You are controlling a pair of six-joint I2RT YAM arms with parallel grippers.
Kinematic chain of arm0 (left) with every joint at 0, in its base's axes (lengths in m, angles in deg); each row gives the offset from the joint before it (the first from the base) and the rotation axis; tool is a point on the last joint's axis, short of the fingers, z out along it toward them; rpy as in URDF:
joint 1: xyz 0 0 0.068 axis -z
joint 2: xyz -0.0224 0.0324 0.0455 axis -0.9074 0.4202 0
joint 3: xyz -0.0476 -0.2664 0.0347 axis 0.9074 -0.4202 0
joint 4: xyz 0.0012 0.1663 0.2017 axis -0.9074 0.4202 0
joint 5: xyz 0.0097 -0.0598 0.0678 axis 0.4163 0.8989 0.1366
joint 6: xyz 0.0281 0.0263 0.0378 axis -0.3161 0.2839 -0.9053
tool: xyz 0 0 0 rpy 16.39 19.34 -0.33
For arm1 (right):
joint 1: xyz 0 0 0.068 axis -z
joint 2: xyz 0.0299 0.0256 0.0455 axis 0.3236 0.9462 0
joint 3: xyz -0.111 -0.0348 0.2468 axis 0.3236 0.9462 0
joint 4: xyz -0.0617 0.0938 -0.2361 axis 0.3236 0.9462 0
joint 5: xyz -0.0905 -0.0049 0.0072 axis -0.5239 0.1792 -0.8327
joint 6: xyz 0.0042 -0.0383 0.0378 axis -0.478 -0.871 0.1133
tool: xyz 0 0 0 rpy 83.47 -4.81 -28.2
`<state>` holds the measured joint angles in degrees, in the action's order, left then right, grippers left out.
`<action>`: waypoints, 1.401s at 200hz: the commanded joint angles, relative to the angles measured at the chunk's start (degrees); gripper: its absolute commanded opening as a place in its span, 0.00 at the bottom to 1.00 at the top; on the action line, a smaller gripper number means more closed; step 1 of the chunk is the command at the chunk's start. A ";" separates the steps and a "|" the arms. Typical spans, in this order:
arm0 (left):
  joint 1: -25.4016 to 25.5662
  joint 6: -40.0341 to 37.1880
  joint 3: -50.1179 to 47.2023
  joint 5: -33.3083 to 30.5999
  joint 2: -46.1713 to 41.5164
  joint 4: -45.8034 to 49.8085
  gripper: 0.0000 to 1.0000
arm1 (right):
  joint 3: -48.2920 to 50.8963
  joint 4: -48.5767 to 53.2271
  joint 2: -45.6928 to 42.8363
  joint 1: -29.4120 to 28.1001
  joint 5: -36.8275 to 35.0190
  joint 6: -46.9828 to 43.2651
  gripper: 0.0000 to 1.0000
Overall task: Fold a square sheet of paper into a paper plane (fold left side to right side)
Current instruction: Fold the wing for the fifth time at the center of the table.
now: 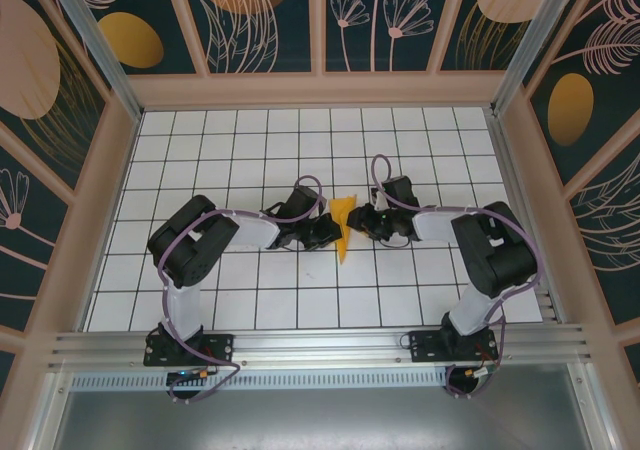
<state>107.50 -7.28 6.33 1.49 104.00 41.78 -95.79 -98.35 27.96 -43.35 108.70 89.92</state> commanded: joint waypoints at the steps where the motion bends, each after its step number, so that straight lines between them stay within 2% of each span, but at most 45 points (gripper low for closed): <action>1: 0.28 0.17 -1.10 -1.11 -0.95 0.40 0.10 | -0.51 1.17 1.66 -0.75 0.35 -1.22 0.39; 107: -0.07 -1.48 -0.74 -3.66 -5.98 3.96 0.20 | -1.74 4.47 3.64 -1.02 -0.76 -2.23 0.39; 153: -4.16 -1.62 -2.03 -3.28 -10.55 4.18 0.26 | -2.24 4.89 3.54 -1.11 -0.70 -2.57 0.39; 177: -6.29 -2.48 0.75 -0.30 -8.82 3.10 0.26 | -2.29 4.87 3.47 -1.19 -0.71 -2.55 0.40; 226: -6.33 -3.47 8.46 1.80 -1.99 4.66 0.26 | -2.34 4.98 3.38 -1.34 -0.55 -2.49 0.39; 280: -6.40 -3.38 10.60 3.70 1.77 4.47 0.26 | -2.42 4.74 3.38 -1.37 -0.51 -2.48 0.40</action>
<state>100.94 -9.51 15.18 3.09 104.00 45.72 -97.87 -95.01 28.86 -43.53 108.70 88.59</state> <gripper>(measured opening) 0.265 0.394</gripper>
